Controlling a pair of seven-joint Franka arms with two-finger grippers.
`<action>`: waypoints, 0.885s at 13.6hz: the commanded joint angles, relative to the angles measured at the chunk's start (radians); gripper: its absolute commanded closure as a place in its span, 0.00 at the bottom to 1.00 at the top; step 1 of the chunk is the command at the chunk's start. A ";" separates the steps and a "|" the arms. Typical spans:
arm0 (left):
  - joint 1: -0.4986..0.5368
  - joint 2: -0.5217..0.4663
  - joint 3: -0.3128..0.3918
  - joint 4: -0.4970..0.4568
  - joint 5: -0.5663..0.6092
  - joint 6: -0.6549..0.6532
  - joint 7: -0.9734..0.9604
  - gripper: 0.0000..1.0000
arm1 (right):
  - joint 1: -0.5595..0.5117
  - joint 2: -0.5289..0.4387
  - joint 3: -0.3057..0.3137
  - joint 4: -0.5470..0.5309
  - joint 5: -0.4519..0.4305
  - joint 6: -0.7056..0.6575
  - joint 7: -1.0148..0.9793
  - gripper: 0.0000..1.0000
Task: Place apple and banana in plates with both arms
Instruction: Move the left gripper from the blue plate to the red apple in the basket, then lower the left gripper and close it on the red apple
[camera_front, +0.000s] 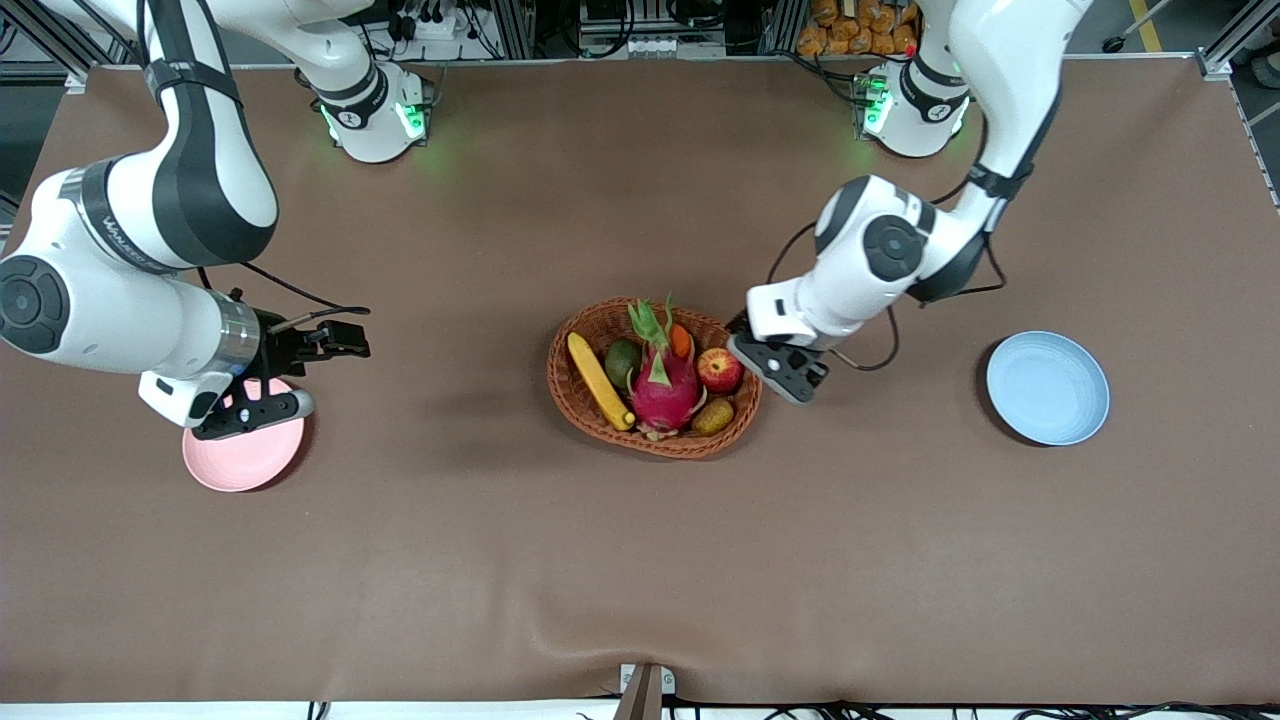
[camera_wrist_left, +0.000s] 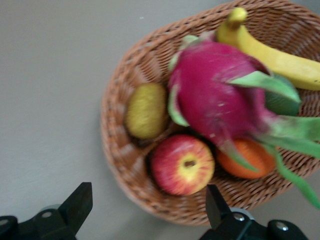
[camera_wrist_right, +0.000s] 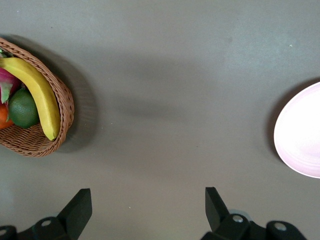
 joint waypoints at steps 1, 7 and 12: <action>-0.026 0.010 0.001 -0.008 -0.006 0.024 -0.009 0.00 | -0.004 -0.020 0.005 -0.015 -0.007 -0.006 -0.009 0.00; -0.040 0.051 0.003 -0.019 0.000 0.074 -0.008 0.00 | -0.004 -0.018 0.007 -0.015 -0.007 -0.006 -0.008 0.00; -0.069 0.109 0.010 -0.010 0.000 0.142 -0.008 0.00 | -0.002 -0.018 0.007 -0.015 -0.007 -0.006 -0.008 0.00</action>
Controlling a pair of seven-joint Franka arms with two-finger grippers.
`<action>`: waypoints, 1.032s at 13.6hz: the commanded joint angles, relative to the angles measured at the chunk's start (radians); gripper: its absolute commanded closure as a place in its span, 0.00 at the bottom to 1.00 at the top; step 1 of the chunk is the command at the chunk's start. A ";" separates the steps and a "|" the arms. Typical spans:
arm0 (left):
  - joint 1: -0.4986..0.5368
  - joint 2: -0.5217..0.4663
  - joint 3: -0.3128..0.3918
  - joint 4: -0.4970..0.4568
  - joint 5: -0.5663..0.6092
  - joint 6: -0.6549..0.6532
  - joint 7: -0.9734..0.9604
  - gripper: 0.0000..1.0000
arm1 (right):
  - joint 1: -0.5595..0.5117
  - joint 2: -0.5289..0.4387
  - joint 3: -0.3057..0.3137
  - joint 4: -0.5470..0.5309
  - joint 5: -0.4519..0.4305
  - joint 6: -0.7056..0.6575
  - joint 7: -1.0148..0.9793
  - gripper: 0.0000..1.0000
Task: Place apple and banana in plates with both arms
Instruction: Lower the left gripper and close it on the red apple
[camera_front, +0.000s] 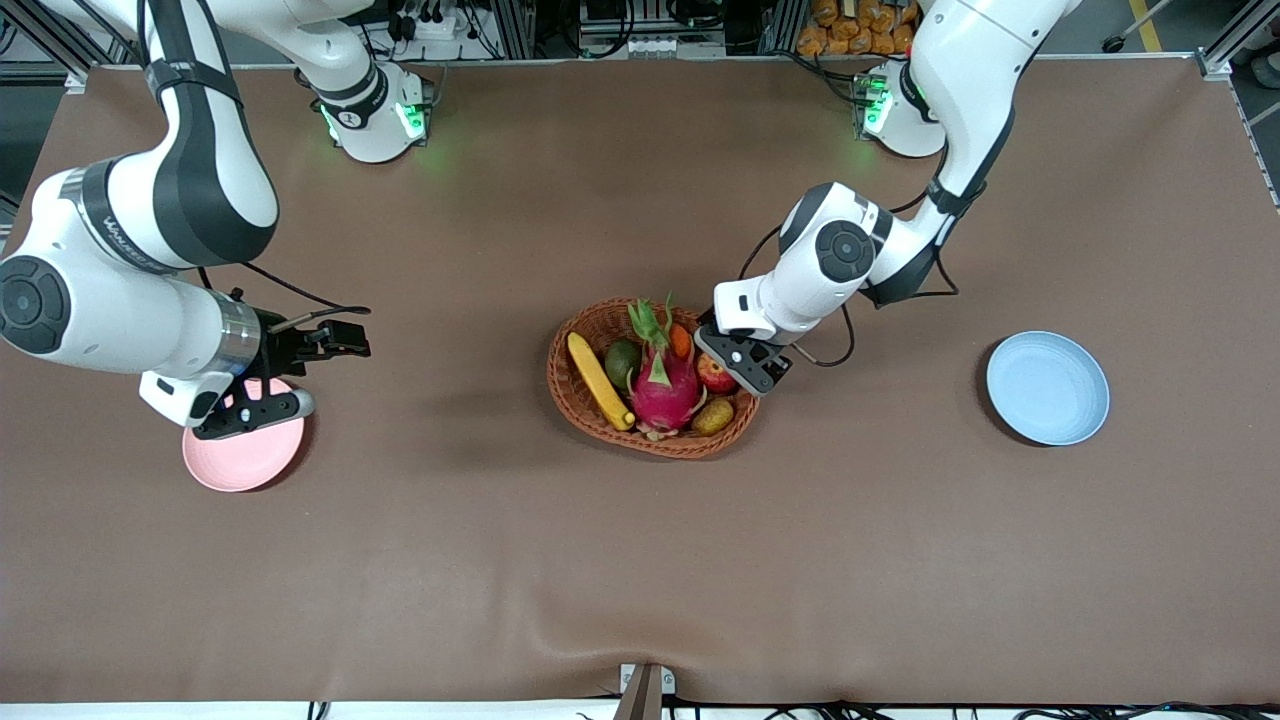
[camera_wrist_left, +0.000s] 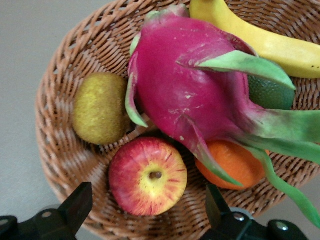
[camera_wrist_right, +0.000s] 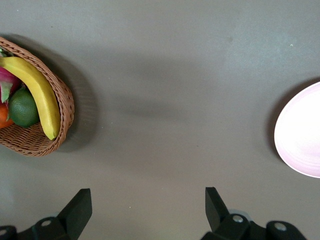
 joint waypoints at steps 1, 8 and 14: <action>-0.019 0.034 0.009 0.005 0.000 0.054 -0.004 0.00 | -0.002 -0.018 0.006 -0.015 -0.007 -0.004 -0.007 0.00; -0.017 0.049 0.012 0.004 0.024 0.054 -0.001 0.03 | -0.002 -0.018 0.006 -0.015 -0.007 -0.004 -0.007 0.00; -0.016 0.049 0.012 0.004 0.041 0.054 -0.002 0.53 | -0.001 -0.015 0.006 -0.015 -0.007 -0.004 -0.007 0.00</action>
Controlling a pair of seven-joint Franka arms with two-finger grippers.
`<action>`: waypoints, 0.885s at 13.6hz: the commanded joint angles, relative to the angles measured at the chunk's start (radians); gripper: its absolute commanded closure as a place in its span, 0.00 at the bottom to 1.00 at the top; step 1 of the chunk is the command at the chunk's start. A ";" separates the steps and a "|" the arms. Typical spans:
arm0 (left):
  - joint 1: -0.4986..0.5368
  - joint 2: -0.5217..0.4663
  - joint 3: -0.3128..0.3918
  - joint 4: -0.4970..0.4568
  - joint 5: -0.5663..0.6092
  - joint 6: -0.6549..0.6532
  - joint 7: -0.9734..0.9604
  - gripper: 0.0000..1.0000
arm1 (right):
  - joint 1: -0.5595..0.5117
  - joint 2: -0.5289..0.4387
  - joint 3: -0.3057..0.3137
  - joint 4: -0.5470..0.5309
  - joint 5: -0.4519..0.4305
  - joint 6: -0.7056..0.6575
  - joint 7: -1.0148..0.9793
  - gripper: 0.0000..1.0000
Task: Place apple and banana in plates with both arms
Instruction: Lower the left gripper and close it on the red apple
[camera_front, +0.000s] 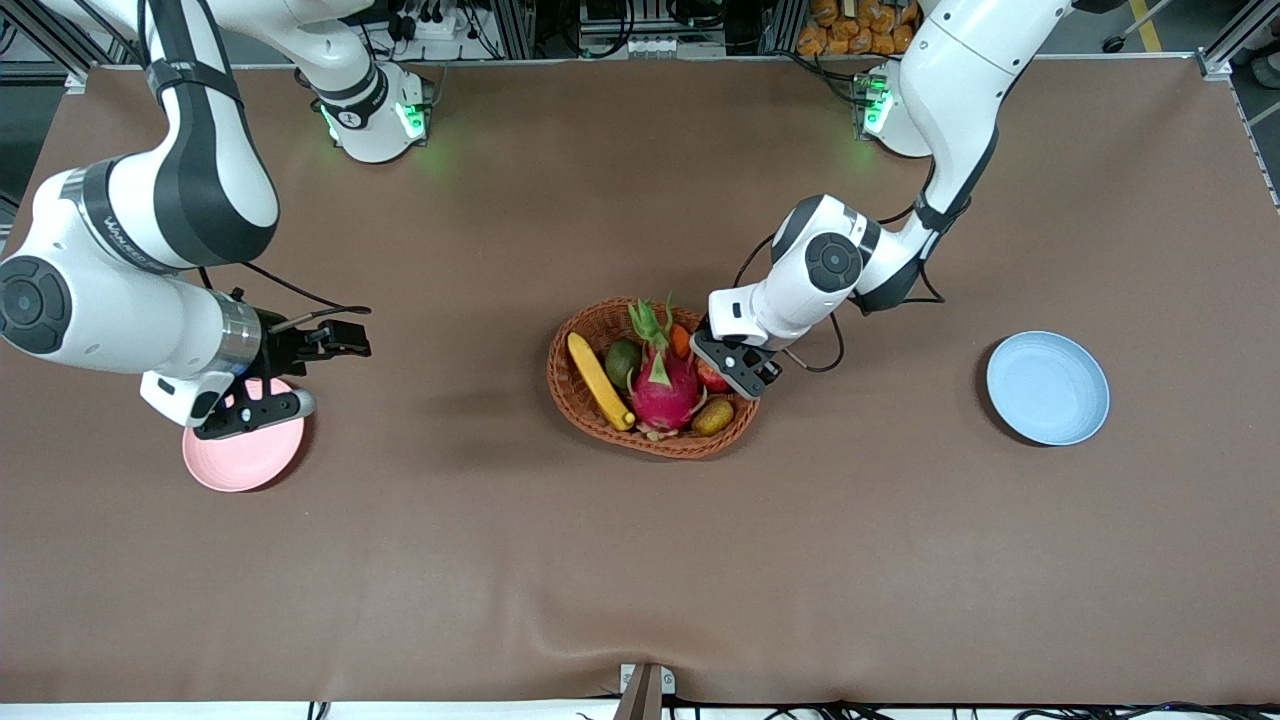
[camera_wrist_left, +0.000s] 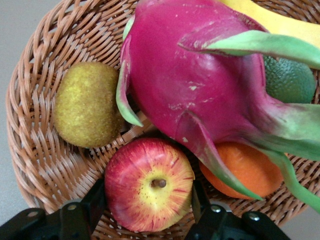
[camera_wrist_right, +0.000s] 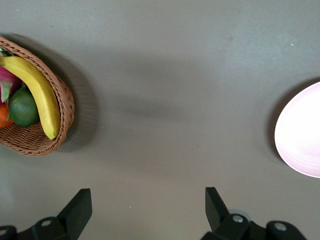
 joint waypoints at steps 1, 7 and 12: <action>-0.004 -0.001 0.008 0.001 0.030 0.013 -0.003 0.57 | -0.001 -0.015 0.005 -0.014 -0.007 -0.004 -0.007 0.00; 0.008 -0.163 -0.001 0.006 0.030 -0.169 -0.052 0.59 | 0.002 -0.012 0.008 -0.016 -0.005 -0.001 -0.007 0.00; 0.097 -0.297 0.002 0.001 0.030 -0.351 -0.057 0.58 | 0.083 0.054 0.010 -0.014 0.001 0.089 -0.010 0.00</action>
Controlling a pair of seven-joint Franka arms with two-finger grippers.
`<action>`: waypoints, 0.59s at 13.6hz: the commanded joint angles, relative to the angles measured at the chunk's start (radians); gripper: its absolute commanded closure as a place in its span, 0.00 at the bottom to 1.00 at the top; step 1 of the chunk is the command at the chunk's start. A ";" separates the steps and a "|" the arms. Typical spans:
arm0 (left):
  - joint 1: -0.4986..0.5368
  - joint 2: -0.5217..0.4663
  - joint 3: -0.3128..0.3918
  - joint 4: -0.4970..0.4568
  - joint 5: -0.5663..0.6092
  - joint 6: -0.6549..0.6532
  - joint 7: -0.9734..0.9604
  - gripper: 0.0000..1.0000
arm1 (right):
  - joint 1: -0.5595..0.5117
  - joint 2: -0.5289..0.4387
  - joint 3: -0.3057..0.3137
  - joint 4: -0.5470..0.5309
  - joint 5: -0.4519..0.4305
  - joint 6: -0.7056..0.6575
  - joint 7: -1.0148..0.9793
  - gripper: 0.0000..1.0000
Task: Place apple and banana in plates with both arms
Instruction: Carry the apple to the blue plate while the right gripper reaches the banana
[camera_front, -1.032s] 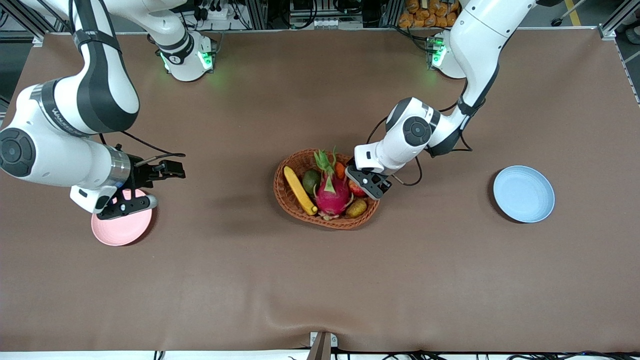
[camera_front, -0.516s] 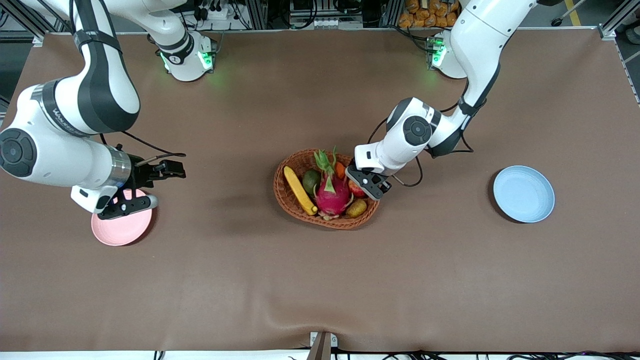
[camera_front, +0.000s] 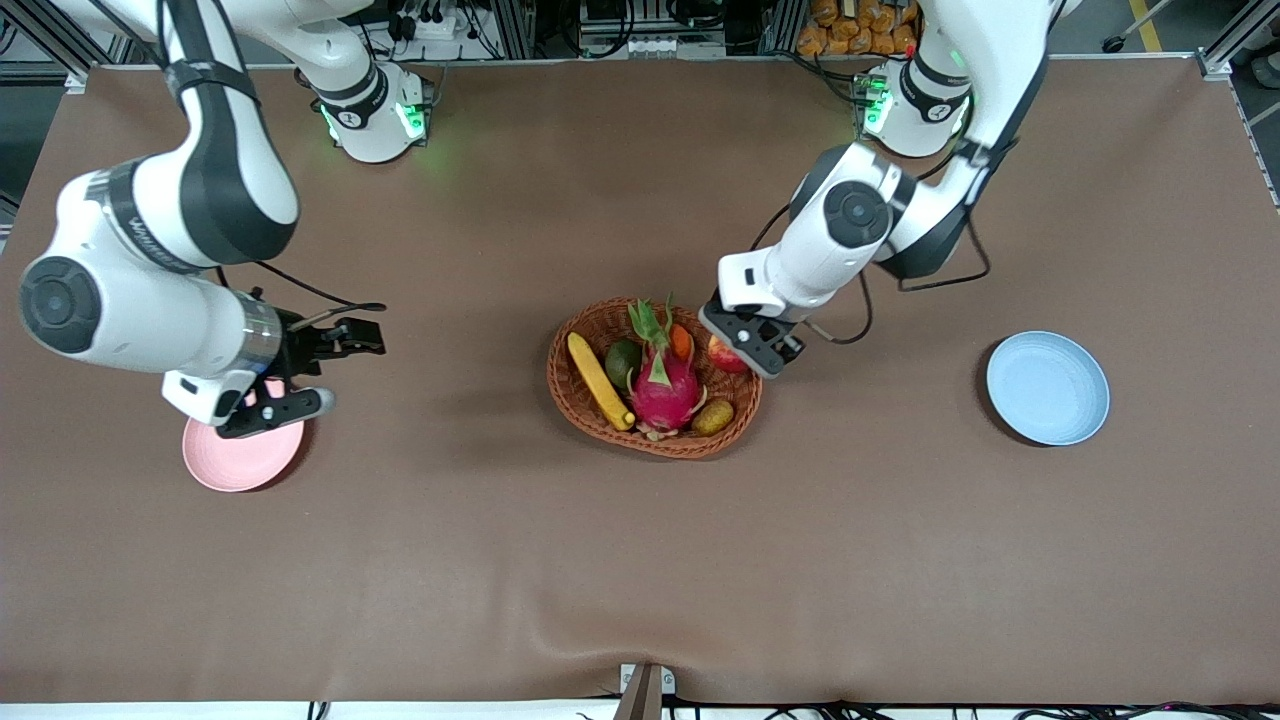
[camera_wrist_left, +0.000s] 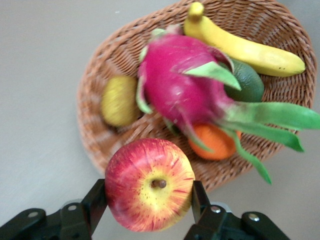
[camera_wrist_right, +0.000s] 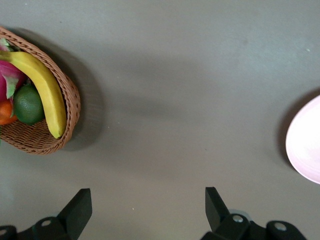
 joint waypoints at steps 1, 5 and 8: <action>0.092 -0.064 -0.004 -0.026 0.017 -0.042 -0.002 0.58 | 0.090 0.070 0.001 -0.006 0.000 0.110 -0.011 0.00; 0.215 -0.099 -0.002 -0.038 0.017 -0.064 0.006 0.58 | 0.236 0.124 0.001 -0.006 -0.006 0.241 -0.006 0.00; 0.318 -0.102 -0.001 -0.049 0.017 -0.072 0.007 0.60 | 0.343 0.170 -0.001 -0.017 -0.032 0.325 -0.009 0.00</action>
